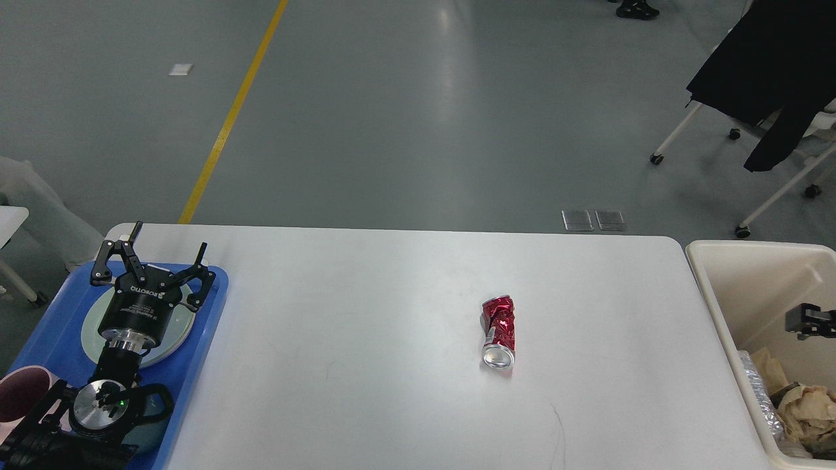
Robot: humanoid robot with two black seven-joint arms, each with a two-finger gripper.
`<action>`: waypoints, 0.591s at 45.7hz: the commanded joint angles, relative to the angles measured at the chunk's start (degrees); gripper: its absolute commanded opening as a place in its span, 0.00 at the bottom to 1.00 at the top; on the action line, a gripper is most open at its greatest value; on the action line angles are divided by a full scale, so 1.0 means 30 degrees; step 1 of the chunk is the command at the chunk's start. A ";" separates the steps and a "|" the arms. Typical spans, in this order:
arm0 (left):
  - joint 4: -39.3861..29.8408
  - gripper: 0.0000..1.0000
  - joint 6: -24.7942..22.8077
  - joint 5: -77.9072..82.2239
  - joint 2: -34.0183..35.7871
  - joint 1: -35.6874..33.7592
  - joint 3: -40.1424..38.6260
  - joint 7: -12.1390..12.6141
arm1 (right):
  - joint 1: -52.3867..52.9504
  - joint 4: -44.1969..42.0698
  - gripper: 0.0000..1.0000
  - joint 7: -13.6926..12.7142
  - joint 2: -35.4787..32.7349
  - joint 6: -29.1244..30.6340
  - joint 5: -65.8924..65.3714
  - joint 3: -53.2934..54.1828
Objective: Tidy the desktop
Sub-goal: 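Raise the right gripper out of the white bin, then move the right gripper over the crumpled red can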
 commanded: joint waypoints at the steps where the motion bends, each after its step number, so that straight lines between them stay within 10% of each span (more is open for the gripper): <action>1: 0.0001 0.96 0.0000 0.0000 0.0000 -0.0029 0.0023 -0.0001 | 0.5338 0.3893 1.00 -0.0046 0.1649 0.1960 0.0086 -0.2436; 10: 0.0001 0.96 0.0000 0.0000 0.0000 0.0000 0.0023 -0.0030 | 1.3015 0.8989 1.00 -0.0017 0.4845 0.6387 0.0495 -0.2615; 27: 0.0001 0.96 0.0000 0.0000 0.0000 0.0000 -0.0006 -0.0030 | 2.0374 1.6467 1.00 -0.0017 0.6105 0.5863 0.3455 -0.0213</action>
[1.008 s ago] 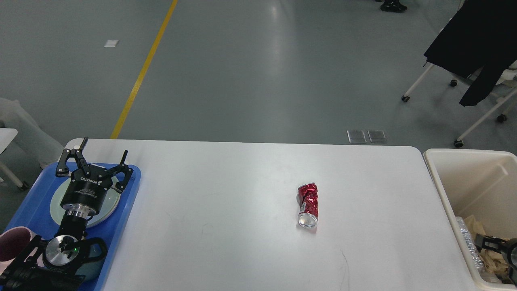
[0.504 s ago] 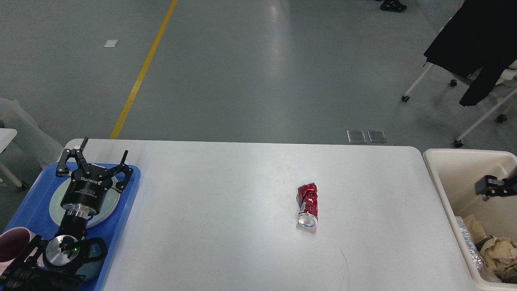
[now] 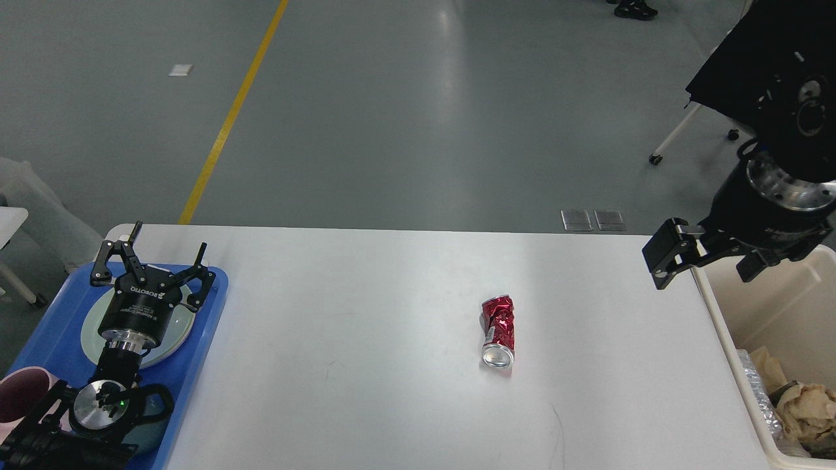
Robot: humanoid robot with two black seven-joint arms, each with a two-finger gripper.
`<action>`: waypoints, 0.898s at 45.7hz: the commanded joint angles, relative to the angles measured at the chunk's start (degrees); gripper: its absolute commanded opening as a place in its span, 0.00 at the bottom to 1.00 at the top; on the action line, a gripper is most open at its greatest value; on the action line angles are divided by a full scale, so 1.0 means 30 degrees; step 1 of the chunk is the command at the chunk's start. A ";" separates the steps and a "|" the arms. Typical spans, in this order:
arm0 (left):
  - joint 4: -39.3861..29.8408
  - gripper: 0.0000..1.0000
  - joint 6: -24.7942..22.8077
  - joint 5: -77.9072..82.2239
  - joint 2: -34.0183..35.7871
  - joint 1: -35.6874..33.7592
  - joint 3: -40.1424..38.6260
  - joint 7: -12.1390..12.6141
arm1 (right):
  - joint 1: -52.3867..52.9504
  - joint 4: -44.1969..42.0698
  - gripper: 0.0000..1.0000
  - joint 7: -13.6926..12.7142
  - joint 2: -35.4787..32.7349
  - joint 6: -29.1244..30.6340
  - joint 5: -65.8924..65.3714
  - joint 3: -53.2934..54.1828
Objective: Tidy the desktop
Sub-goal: 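Move the right gripper over the crumpled red can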
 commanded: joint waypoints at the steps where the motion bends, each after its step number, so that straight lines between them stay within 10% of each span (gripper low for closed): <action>1: 0.0003 0.96 0.0000 -0.0001 0.0001 0.0001 -0.0003 -0.0005 | 0.1047 0.1041 1.00 0.0007 0.0486 -0.0698 0.0683 0.1049; 21: 0.0003 0.96 0.0000 -0.0001 0.0001 0.0001 -0.0003 -0.0005 | -0.5538 -0.1621 0.99 -0.0138 0.1043 -0.5735 0.0888 0.6025; 30: 0.0003 0.96 0.0000 -0.0001 0.0001 0.0001 0.0026 0.0024 | -1.2304 -0.7652 0.99 -0.2803 0.4203 -0.6735 0.0888 0.8813; 41: -0.0026 0.96 0.0000 -0.0001 0.0001 0.0001 0.0026 0.0024 | -1.8605 -1.5122 0.99 -0.3039 0.7192 -0.7027 0.0888 0.9986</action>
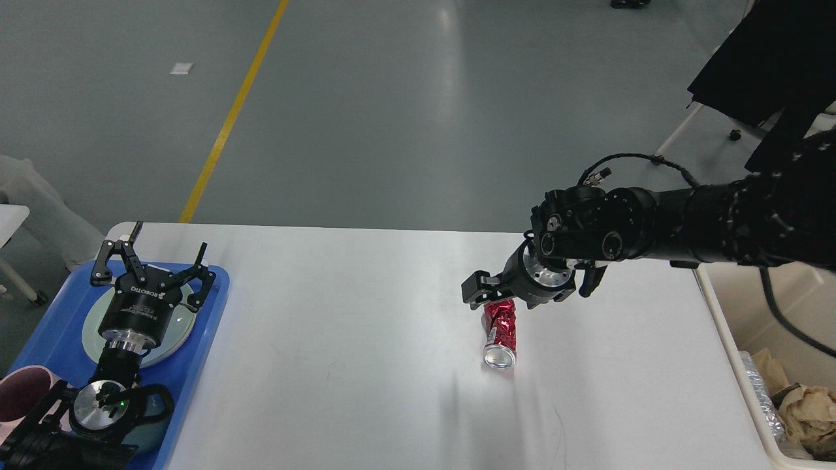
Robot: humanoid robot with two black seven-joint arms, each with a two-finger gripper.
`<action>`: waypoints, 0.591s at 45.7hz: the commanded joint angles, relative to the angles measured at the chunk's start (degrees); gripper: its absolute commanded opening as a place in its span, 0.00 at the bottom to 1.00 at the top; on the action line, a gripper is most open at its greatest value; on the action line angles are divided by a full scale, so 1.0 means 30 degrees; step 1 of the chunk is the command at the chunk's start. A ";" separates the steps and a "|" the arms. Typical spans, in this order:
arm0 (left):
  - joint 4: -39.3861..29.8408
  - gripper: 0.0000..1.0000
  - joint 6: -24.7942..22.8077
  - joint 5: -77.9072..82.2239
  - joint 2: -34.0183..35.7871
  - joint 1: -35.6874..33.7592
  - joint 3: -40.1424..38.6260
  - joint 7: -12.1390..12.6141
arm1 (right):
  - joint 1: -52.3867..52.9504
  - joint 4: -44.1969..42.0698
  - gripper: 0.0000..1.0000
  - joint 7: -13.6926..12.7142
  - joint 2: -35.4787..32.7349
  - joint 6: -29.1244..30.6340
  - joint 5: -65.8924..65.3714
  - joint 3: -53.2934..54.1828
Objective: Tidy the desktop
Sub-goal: 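Move the right gripper over the crumpled red can, then grasp the red can with the right gripper and lift it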
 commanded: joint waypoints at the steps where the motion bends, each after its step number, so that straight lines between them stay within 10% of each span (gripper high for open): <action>1: -0.0001 0.96 0.0000 0.0001 0.0001 0.0000 0.0005 0.0000 | -0.3032 -0.3920 0.99 -0.0053 0.1835 -0.0215 -0.0025 0.0410; 27: -0.0001 0.96 -0.0029 0.0001 0.0001 0.0000 0.0005 0.0000 | -0.9102 -1.0607 0.98 -0.0082 0.3156 -0.1650 -0.2017 0.0322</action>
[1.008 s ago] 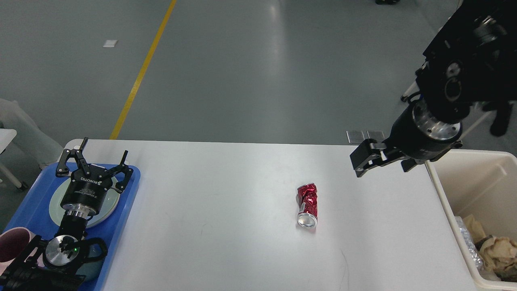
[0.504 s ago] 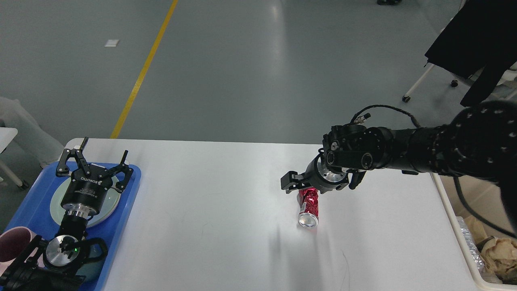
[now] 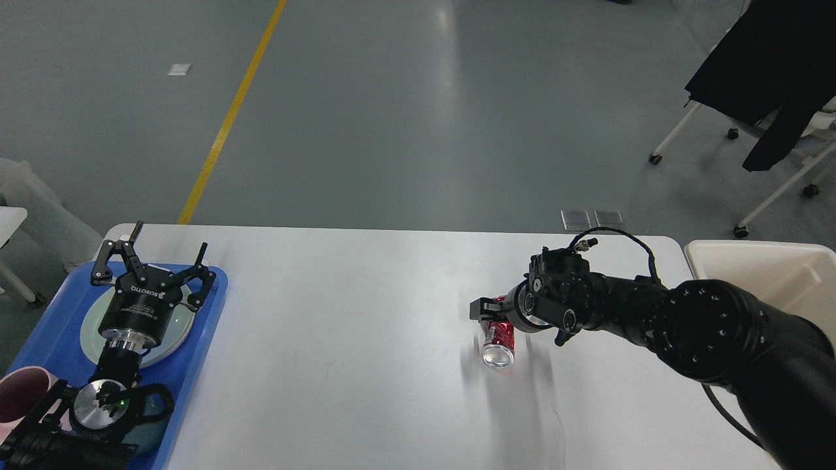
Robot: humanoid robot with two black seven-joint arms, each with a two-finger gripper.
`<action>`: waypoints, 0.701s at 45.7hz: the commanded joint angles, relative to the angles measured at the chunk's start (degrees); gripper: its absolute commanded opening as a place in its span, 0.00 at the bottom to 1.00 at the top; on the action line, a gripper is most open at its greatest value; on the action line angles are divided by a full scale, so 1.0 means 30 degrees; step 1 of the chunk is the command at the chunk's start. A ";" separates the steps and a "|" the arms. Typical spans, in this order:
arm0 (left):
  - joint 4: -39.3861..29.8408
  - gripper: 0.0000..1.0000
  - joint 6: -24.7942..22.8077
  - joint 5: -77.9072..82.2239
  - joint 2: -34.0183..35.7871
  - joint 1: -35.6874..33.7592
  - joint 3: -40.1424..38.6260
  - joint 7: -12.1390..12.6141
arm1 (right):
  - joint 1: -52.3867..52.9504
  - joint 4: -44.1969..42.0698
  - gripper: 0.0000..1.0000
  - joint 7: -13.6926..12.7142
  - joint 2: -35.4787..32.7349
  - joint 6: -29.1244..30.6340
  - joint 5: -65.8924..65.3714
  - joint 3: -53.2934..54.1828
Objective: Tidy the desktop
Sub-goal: 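Grasp the red can with the right gripper and lift it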
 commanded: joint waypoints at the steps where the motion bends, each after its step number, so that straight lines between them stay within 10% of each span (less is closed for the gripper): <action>1: 0.0022 0.96 -0.0002 0.0000 0.0000 0.0001 -0.0001 -0.0001 | -0.0377 -0.0072 0.98 0.0020 0.0056 -0.0160 -0.0284 0.0086; 18: 0.0022 0.96 -0.0002 0.0000 0.0000 0.0001 -0.0001 -0.0001 | -0.0348 0.0279 0.87 0.0020 0.0291 -0.0072 -0.0254 0.0233; 32: -0.0007 0.96 -0.0002 0.0000 0.0000 0.0001 -0.0001 -0.0001 | -0.0348 0.0777 0.12 0.0019 0.0174 -0.0102 -0.0283 0.0526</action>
